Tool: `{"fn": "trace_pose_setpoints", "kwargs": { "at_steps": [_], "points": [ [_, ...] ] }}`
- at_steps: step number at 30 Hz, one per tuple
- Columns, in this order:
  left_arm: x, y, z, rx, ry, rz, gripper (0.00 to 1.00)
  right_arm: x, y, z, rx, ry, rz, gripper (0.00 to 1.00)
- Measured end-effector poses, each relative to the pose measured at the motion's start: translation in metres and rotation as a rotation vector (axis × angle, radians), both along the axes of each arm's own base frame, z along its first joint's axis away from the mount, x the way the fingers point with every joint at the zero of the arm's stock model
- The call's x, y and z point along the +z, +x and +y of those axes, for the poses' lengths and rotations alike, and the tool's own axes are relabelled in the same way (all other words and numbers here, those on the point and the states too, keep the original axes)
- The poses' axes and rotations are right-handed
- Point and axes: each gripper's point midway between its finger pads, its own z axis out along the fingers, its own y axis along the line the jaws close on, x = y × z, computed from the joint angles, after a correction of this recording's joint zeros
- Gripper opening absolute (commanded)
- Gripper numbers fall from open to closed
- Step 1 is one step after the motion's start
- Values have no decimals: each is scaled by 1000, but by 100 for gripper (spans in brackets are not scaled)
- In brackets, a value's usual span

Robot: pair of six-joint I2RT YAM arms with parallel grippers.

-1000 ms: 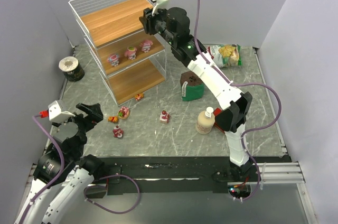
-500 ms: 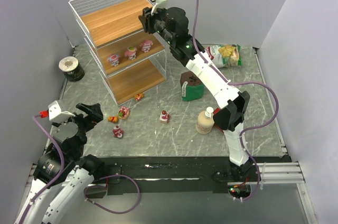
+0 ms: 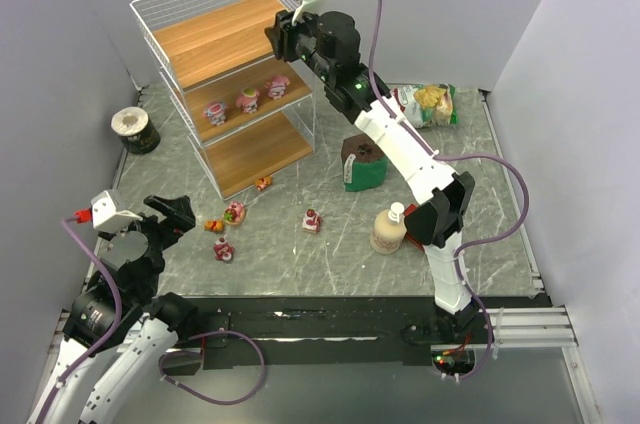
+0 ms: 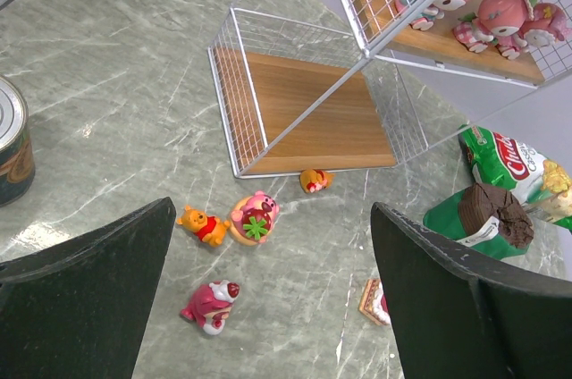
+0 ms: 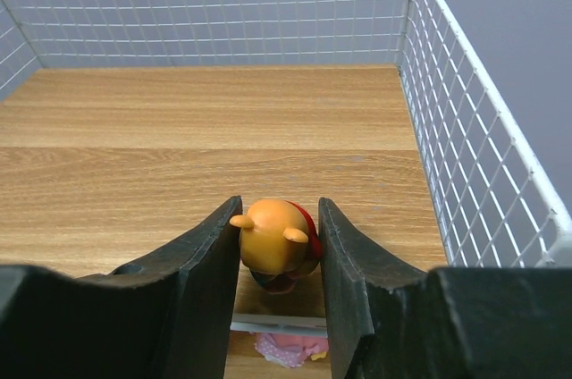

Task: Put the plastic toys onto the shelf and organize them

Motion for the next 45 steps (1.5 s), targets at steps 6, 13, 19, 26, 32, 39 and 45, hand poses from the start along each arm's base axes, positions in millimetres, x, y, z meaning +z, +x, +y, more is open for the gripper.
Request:
{"fn": "trace_pose_setpoints", "kwargs": {
  "at_steps": [6,13,19,26,32,39,45],
  "points": [
    [0,0,0,0,0,0,97,1,-2,-5,-5,16,19,1],
    [0,0,0,0,0,0,96,1,-8,-15,-12,7,37,0],
    [0,0,0,0,0,0,96,1,-8,-16,-13,3,41,0],
    [0,0,0,0,0,1,97,0,-7,-18,-25,4,43,0],
    [0,0,0,0,0,0,96,0,-7,-21,-38,2,47,0],
    [0,0,0,0,0,0,96,0,-7,-21,-37,1,48,8],
    [0,0,0,0,0,0,96,0,-7,-22,-40,-6,57,32]
  ]
}}
